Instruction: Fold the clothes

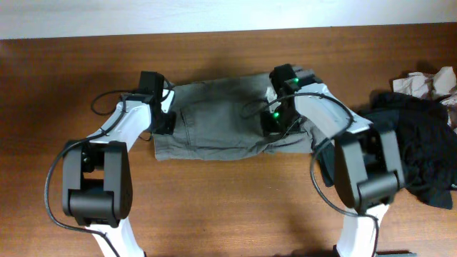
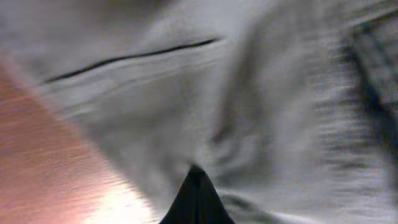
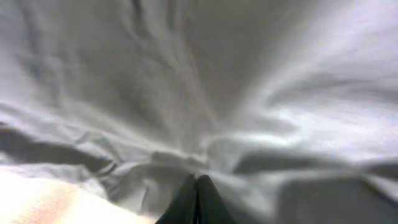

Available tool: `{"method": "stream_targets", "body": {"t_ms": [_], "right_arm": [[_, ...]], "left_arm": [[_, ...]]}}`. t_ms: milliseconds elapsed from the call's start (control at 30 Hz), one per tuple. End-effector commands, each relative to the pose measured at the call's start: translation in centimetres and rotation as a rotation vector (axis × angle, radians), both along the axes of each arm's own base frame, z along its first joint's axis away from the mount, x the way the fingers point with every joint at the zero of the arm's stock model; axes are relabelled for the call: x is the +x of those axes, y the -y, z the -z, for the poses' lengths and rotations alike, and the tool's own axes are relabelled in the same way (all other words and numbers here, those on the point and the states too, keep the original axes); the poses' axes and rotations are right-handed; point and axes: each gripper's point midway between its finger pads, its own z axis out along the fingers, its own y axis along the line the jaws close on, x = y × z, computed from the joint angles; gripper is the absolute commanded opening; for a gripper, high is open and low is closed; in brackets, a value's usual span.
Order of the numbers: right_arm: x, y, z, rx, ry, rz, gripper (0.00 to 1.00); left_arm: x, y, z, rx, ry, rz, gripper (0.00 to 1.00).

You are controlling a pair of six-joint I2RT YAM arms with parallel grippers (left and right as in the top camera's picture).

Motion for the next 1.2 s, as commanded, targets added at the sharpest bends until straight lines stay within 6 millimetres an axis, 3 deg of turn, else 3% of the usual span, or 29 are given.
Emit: {"method": "stream_targets", "body": {"t_ms": [0,167,433,467,567,633,667,800,900,967,1167], "right_arm": [[1.7,1.0,-3.6,-0.037,0.124,0.0,0.04],[2.5,2.1,-3.4,-0.039,0.136,0.032,0.04],[4.1,6.9,-3.8,0.04,0.126,0.2,0.04],[4.4,7.7,-3.9,0.056,0.127,0.224,0.09],[5.0,10.4,-4.1,0.076,0.139,0.286,0.34],[5.4,11.9,-4.4,0.118,0.158,0.286,0.58],[5.5,12.5,-4.5,0.139,0.168,0.286,0.63],[5.8,15.1,-4.8,0.207,0.192,0.317,0.8],[5.8,15.8,-4.2,0.246,0.19,0.312,0.84],[6.1,15.4,-3.5,0.288,0.198,0.265,0.85],[7.4,15.1,-1.0,0.298,0.206,0.246,0.85]], "left_arm": [[-0.8,-4.6,1.3,0.081,-0.044,-0.104,0.0],[-0.6,-6.9,1.3,0.081,-0.036,-0.154,0.01],[-0.4,-7.1,1.2,0.078,-0.024,-0.156,0.0],[-0.3,-6.9,1.2,0.07,-0.024,-0.155,0.0],[-0.3,-6.4,1.1,0.04,-0.023,-0.147,0.0],[-0.3,-6.1,0.8,0.026,-0.018,-0.148,0.01],[-0.2,-6.0,0.4,0.019,-0.012,-0.146,0.01],[0.3,-5.8,-2.3,-0.003,0.046,-0.158,0.07],[0.7,-4.9,-5.1,-0.059,0.106,-0.14,0.13],[0.7,-4.0,-8.2,-0.109,0.168,-0.121,0.2],[0.0,-3.0,-13.7,-0.163,0.278,-0.093,0.33]]}}
